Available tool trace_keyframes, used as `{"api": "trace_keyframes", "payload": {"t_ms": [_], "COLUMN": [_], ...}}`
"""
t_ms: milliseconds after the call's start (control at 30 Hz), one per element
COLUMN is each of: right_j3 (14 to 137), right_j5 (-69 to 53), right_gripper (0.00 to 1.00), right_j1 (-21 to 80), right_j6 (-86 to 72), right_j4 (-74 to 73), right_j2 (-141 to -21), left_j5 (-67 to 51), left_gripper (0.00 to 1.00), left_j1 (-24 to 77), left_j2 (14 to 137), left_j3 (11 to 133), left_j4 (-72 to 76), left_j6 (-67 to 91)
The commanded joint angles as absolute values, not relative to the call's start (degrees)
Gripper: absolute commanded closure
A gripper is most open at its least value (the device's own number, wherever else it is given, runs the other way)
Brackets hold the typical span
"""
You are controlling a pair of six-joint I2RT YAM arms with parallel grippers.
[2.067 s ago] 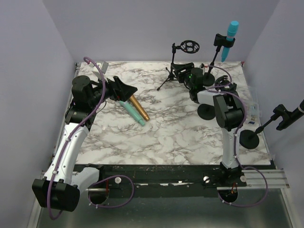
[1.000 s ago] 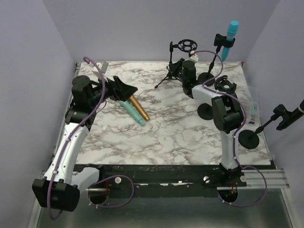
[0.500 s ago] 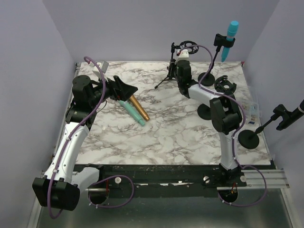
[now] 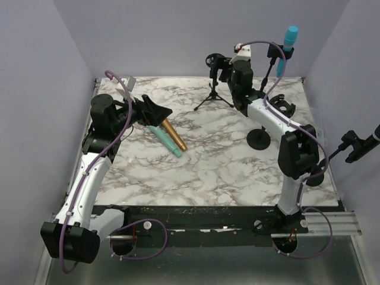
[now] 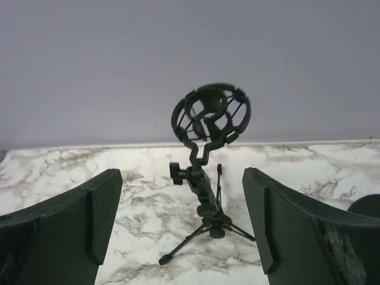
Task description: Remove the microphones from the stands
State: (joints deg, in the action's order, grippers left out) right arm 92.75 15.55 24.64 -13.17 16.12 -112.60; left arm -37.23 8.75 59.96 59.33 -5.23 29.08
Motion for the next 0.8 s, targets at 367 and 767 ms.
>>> {"api": "trace_keyframes", "payload": {"t_ms": [367, 767], "right_j3": [87.62, 90.21], "right_j5": [14.46, 15.62], "right_gripper": [0.02, 0.04], "right_j1": [24.52, 24.47], "right_j6": [-13.48, -11.16], "right_j4": [16.44, 23.58], "right_j2": [-110.11, -122.92], "left_j5": [-39.29, -39.38], "left_gripper": [0.07, 0.07], "left_j1": [9.05, 9.05], "left_j2": [59.6, 60.55], "left_j3": [58.71, 58.88], "left_j4": [-3.48, -3.74], "left_j6": [29.69, 29.73]}}
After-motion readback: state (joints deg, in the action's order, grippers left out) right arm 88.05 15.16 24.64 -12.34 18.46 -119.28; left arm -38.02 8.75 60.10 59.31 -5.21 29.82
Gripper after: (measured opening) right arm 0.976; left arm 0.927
